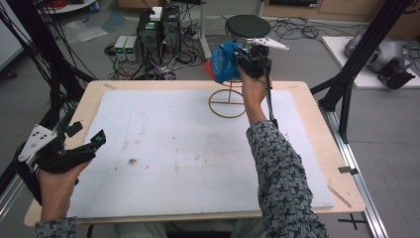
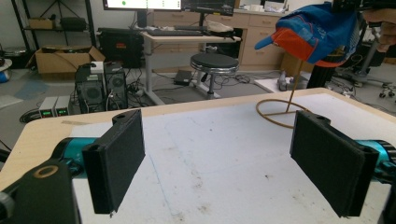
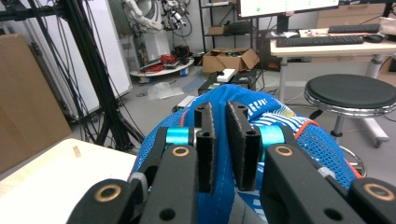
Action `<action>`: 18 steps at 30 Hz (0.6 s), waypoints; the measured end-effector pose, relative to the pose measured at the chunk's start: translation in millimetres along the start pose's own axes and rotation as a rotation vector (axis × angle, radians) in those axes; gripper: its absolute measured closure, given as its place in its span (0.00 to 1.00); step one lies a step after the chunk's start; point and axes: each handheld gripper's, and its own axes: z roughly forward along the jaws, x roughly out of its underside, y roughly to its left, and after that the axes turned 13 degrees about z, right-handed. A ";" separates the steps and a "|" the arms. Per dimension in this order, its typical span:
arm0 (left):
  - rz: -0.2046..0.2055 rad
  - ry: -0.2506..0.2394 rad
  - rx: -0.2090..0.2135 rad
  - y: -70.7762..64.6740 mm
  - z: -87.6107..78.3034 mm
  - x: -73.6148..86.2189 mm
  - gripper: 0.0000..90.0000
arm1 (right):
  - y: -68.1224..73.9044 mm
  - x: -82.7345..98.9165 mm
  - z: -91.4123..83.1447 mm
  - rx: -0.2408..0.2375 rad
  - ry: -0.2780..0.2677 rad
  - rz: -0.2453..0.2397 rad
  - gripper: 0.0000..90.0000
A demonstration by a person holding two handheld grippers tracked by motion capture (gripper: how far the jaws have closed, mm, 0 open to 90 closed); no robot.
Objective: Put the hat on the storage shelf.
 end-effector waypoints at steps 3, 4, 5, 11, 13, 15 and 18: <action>0.000 -0.001 -0.001 0.1 -0.3 -0.4 0.20 | -0.9 -0.1 0.1 0.005 0.002 0.003 0.87; 0.000 -0.001 -0.001 0.1 -0.3 -0.4 0.20 | -1.1 -0.1 0.0 0.008 0.005 0.006 0.86; 0.000 -0.001 0.000 0.1 -0.2 -0.4 0.20 | -1.5 -0.1 -0.1 0.009 0.004 0.004 0.85; 0.003 0.001 0.003 -0.5 0.3 -0.5 0.20 | -0.9 -1.4 -1.7 0.006 -0.009 0.001 0.78; 0.004 0.001 0.003 -0.7 0.3 -0.6 0.20 | -1.0 -1.6 -2.0 0.008 -0.010 -0.002 0.77; 0.006 0.000 0.004 -0.7 0.1 -0.9 0.20 | -1.9 -2.9 -3.7 0.013 -0.015 0.003 0.69; 0.004 -0.002 0.002 -0.3 -0.3 -1.1 0.20 | -3.2 -5.9 -7.9 0.025 -0.028 -0.002 0.63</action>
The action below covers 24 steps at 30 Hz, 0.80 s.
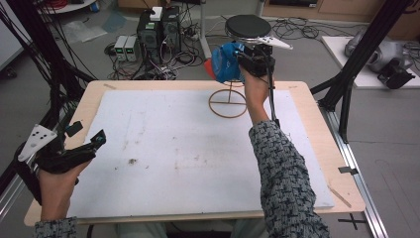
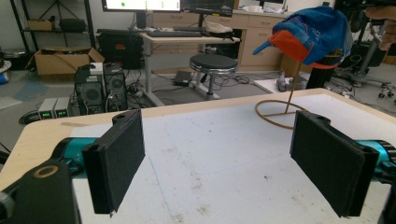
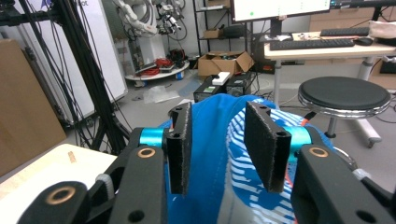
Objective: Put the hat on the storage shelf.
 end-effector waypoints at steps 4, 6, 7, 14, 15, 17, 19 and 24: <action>0.001 0.000 -0.001 0.1 -0.6 -0.3 0.20 | -4.7 -7.2 -9.6 0.023 -0.025 0.005 0.50; 0.002 -0.001 0.001 -0.8 -0.1 -0.6 0.20 | -7.9 -11.4 -15.8 0.037 -0.035 0.003 0.44; 0.004 -0.001 0.003 -1.0 0.1 -0.6 0.20 | -9.5 -13.8 -19.3 0.048 -0.040 0.002 0.42; 0.010 0.002 0.007 -4.1 0.6 -0.6 0.20 | -22.4 -30.2 -48.3 0.088 -0.065 -0.011 0.31; 0.012 0.005 0.007 -4.5 0.2 -0.4 0.20 | -24.4 -32.2 -52.6 0.098 -0.064 -0.014 0.30; 0.015 0.009 0.005 -6.1 -1.1 0.7 0.20 | -28.3 -36.1 -61.3 0.113 -0.067 -0.016 0.26; 0.015 0.011 0.001 -6.4 -1.8 2.1 0.20 | -32.2 -39.6 -69.5 0.126 -0.067 -0.014 0.24; 0.011 0.019 -0.007 -5.4 -2.4 4.7 0.20 | -38.8 -46.6 -89.5 0.148 -0.060 -0.019 0.21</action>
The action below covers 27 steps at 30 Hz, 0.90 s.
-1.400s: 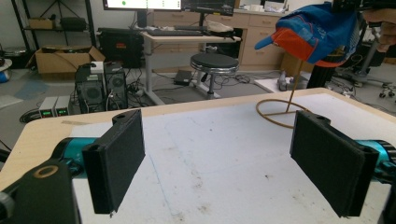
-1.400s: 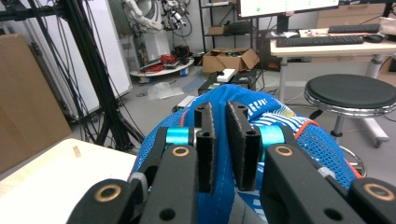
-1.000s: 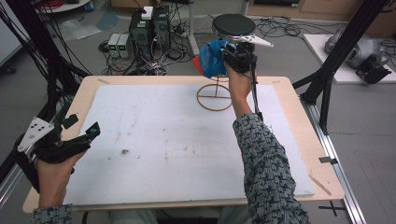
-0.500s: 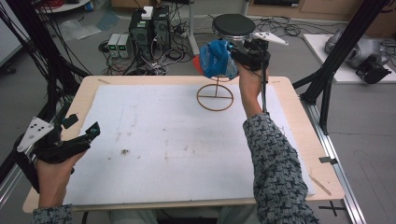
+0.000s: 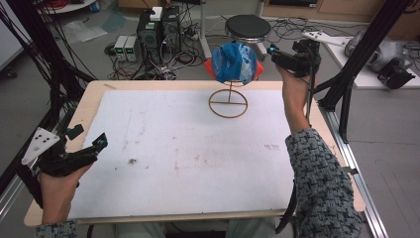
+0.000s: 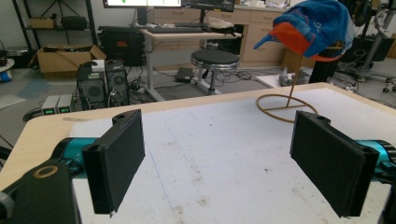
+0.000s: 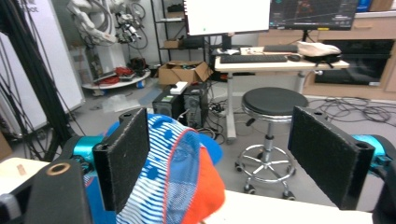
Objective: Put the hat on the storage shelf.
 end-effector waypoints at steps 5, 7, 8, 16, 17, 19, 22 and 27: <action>0.003 0.002 0.000 0.5 -0.3 0.4 0.20 | -7.2 -7.0 -18.9 0.006 -0.012 0.006 0.19; -0.002 0.002 -0.003 0.6 -0.1 0.8 0.20 | -9.4 -9.3 -25.8 -0.002 -0.014 0.011 0.19; -0.002 0.002 -0.003 0.6 -0.1 0.8 0.20 | -9.4 -9.3 -25.8 -0.002 -0.014 0.011 0.19; 0.000 0.001 0.001 0.2 -0.1 0.1 0.20 | -12.7 -7.0 -50.3 -0.010 -0.080 -0.018 0.19; 0.002 0.001 0.001 0.1 -0.2 0.0 0.20 | -13.5 -5.2 -51.9 -0.013 -0.070 -0.013 0.19; 0.001 0.001 0.002 -0.1 -0.2 -0.1 0.20 | -15.5 -0.6 -56.5 -0.017 -0.081 -0.012 0.19; 0.000 0.000 0.004 -0.7 0.6 0.2 0.20 | -19.1 6.7 -63.4 -0.023 -0.090 -0.013 0.18; 0.001 0.004 0.001 -1.2 1.4 1.0 0.20 | -23.5 18.2 -76.9 -0.029 -0.100 -0.016 0.14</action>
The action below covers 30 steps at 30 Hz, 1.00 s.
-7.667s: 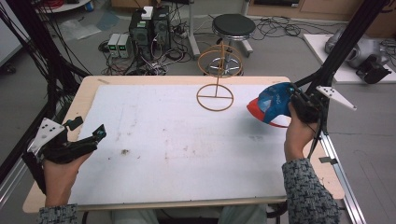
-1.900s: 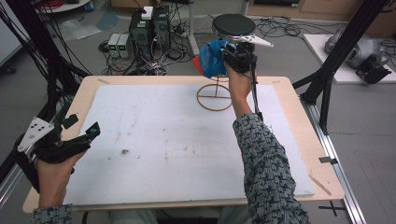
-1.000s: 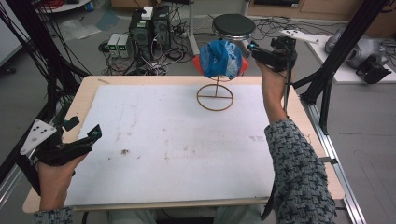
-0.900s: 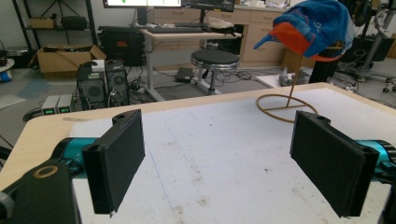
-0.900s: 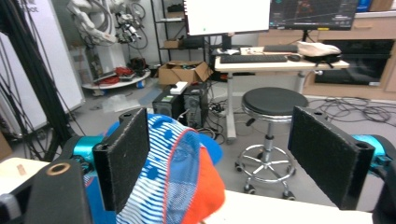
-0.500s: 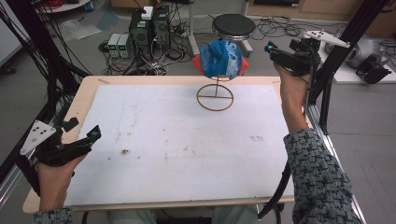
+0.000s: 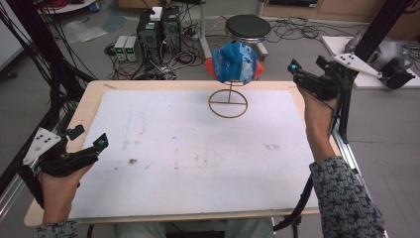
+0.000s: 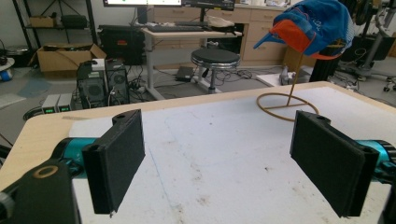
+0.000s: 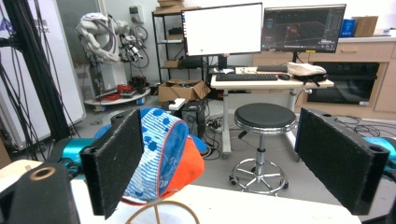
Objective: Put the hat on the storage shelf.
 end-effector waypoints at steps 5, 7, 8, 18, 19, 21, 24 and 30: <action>0.002 -0.001 -0.001 -0.2 1.3 1.3 0.20 | -1.8 12.7 -16.7 -0.017 -0.019 -0.027 0.13; 0.000 0.001 -0.001 0.0 1.4 1.9 0.20 | -2.8 25.8 -29.4 -0.028 -0.023 -0.049 0.13; 0.000 0.001 -0.002 -0.2 1.5 1.9 0.20 | -3.1 30.1 -33.6 -0.030 -0.026 -0.060 0.13; 0.010 -0.005 -0.011 1.2 2.0 -0.2 0.20 | -6.2 67.4 -58.0 -0.052 -0.057 -0.097 0.13; 0.011 -0.003 -0.017 1.5 2.1 0.0 0.20 | -7.0 70.6 -59.1 -0.054 -0.061 -0.092 0.13; 0.013 -0.003 -0.021 2.3 2.1 0.7 0.20 | -8.2 76.8 -61.3 -0.055 -0.075 -0.094 0.13; 0.017 -0.002 -0.027 3.5 1.4 1.2 0.20 | -9.1 82.1 -62.8 -0.053 -0.077 -0.097 0.13; 0.016 -0.005 -0.039 5.2 -0.1 2.0 0.20 | -10.2 95.3 -66.5 -0.069 -0.049 -0.070 0.13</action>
